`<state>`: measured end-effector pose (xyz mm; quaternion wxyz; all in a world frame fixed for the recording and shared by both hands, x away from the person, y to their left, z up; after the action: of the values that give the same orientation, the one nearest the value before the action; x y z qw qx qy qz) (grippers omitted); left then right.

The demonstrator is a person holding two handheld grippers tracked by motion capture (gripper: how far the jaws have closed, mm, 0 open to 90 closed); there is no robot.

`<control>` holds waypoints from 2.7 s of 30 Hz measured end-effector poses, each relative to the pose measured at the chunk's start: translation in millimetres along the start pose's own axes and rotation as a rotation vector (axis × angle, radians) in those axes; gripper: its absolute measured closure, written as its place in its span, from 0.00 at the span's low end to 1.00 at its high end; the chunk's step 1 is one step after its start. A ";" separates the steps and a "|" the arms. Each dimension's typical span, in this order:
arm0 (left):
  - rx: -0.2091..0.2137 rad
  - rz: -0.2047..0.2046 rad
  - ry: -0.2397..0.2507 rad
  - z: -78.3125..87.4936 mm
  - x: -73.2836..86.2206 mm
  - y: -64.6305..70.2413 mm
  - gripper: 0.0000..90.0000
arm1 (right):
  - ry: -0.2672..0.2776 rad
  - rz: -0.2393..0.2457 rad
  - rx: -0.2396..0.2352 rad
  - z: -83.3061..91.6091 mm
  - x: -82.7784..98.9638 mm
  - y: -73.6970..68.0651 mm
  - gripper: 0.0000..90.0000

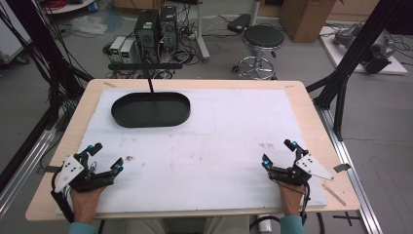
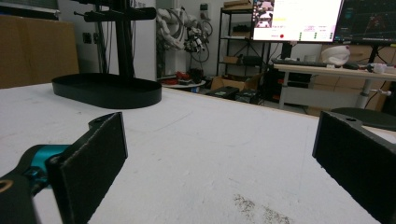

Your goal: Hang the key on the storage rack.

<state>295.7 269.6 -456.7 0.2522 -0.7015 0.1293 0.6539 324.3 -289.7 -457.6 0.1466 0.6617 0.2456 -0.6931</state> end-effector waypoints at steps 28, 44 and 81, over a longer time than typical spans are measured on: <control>0.008 0.003 -0.004 8.1 -17.4 -4.7 0.09 | -0.009 -0.013 0.005 -0.6 0.3 0.5 0.03; 0.021 -0.074 -0.261 29.2 -65.0 -46.5 0.09 | -0.006 -0.022 0.003 -0.2 0.2 0.8 0.03; 0.140 -0.075 -0.753 19.6 -23.5 -65.4 0.16 | -0.007 -0.026 0.002 0.1 0.3 0.8 0.03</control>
<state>309.8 331.2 -421.9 0.3531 -0.3978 0.0464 0.8455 324.6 -290.4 -458.0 0.1379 0.6562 0.2529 -0.6975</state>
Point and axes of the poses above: each handheld gripper's, and its own axes: z roughly backward along the jaws, x roughly out of its underside, y roughly to its right, the point moved 5 cm from there along -z, roughly forward along the jaws, and after that the axes turned 10 degrees about -z, right-handed, at the moved point
